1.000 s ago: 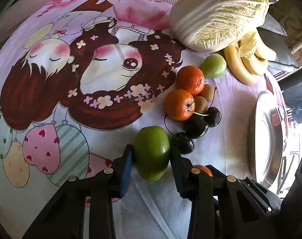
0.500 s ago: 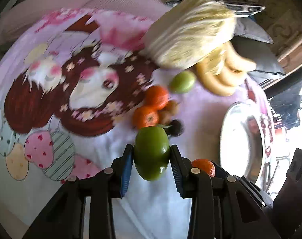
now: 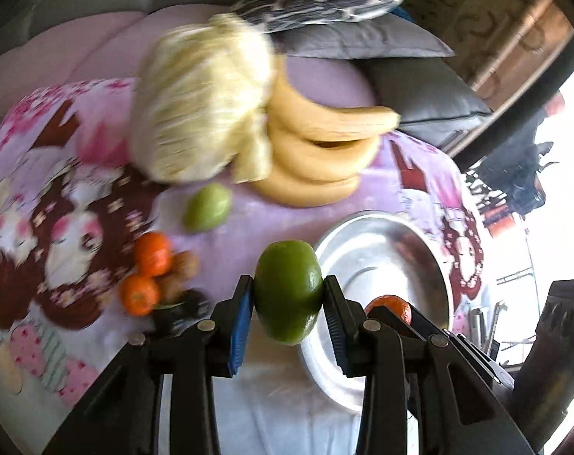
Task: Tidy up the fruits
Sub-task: 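Carry the green mango in the left tool and tangerine in the right tool into the steel bowl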
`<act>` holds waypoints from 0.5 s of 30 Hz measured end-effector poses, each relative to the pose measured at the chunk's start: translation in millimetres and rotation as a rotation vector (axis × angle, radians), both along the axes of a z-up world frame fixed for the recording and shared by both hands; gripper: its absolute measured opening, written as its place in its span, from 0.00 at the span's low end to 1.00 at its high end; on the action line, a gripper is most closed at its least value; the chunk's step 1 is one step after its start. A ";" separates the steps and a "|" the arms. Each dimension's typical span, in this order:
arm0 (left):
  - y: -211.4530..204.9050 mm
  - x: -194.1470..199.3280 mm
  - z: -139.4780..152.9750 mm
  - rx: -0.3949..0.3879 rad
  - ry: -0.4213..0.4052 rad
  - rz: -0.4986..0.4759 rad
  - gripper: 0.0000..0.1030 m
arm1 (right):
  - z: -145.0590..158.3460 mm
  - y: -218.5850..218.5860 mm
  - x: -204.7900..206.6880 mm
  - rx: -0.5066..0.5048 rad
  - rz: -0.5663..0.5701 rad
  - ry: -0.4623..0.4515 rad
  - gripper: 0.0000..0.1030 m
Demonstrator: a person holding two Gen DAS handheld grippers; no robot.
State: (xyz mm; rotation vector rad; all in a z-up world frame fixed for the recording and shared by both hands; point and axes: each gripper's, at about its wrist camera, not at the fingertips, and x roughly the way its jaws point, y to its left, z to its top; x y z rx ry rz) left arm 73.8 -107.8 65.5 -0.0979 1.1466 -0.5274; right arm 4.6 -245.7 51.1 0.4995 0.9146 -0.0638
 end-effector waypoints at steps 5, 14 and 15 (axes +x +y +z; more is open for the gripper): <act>-33.6 0.2 -7.9 -0.003 -0.004 -0.059 0.37 | -1.9 -43.2 -2.7 -0.011 -0.127 0.014 0.39; -82.3 -2.6 -28.8 0.037 -0.015 -0.160 0.37 | -23.4 -88.6 -2.7 -0.068 -0.269 0.077 0.39; -85.4 -2.7 -32.4 0.044 -0.014 -0.169 0.37 | -26.1 -92.0 -3.9 -0.059 -0.272 0.078 0.39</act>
